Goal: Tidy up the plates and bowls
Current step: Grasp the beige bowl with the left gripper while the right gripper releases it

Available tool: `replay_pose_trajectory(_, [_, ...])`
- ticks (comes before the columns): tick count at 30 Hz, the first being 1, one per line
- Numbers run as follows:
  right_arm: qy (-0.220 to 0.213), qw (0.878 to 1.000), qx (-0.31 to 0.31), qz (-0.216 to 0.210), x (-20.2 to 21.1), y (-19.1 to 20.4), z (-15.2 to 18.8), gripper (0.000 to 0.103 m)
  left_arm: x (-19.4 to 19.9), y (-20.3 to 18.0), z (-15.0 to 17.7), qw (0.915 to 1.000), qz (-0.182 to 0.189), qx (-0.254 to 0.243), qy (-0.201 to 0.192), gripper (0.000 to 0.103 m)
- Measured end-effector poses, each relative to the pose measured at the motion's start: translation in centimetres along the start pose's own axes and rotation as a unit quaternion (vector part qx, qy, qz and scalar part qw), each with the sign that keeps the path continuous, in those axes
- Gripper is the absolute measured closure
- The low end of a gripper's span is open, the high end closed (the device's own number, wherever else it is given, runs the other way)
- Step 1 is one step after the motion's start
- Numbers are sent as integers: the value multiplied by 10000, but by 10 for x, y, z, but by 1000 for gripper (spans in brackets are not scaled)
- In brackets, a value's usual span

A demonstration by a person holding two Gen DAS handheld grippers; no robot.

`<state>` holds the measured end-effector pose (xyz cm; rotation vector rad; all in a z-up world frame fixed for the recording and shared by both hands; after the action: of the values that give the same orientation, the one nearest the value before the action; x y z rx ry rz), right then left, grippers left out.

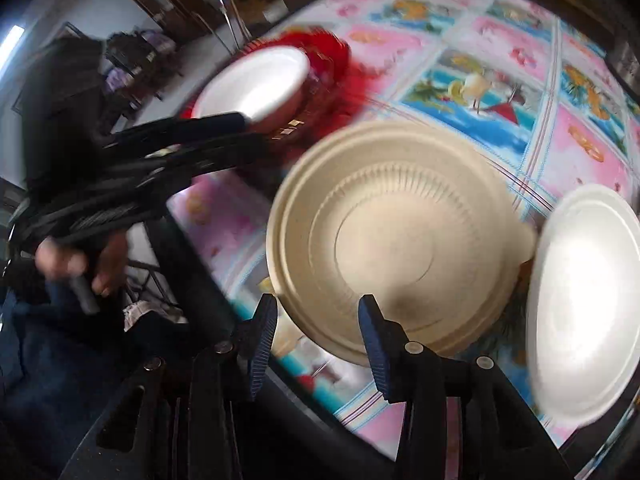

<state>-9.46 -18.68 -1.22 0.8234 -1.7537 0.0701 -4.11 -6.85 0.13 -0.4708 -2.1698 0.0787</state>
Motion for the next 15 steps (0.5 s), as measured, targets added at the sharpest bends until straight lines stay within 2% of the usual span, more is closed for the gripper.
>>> replay_pose_trajectory(3, [-829,9951,-504,179,33,-24,17,57,-2,-13,3,9998,88,-164,63,52])
replay_pose_trajectory(5, [-1168,9887,-873,349,45,-43,23,57,-6,-19,6,9995,100,-255,126,52])
replay_pose_trajectory(8, [-1437,9785,-1445,330,51,-68,33,58,-13,-29,12,9990,103,-358,255,52])
replay_pose_trajectory(11, [-1515,9723,-1748,327,45,-82,41,58,-18,-34,16,9984,49,-445,338,52])
replay_pose_trajectory(15, [-1584,9688,-1908,-43,39,-83,35,58,-26,-39,23,9973,35,-551,480,54])
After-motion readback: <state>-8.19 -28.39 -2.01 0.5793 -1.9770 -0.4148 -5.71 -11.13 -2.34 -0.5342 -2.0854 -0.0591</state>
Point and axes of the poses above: each gripper's, at about its wrist camera, not at the fingertips, and x roughly against the way its jaws point, y to its left, z to its underside, the point moved 9 cm from there along -x, roughly the way its jaws point, and after that the axes turned 3 degrees about -x, right-handed, at the moved point
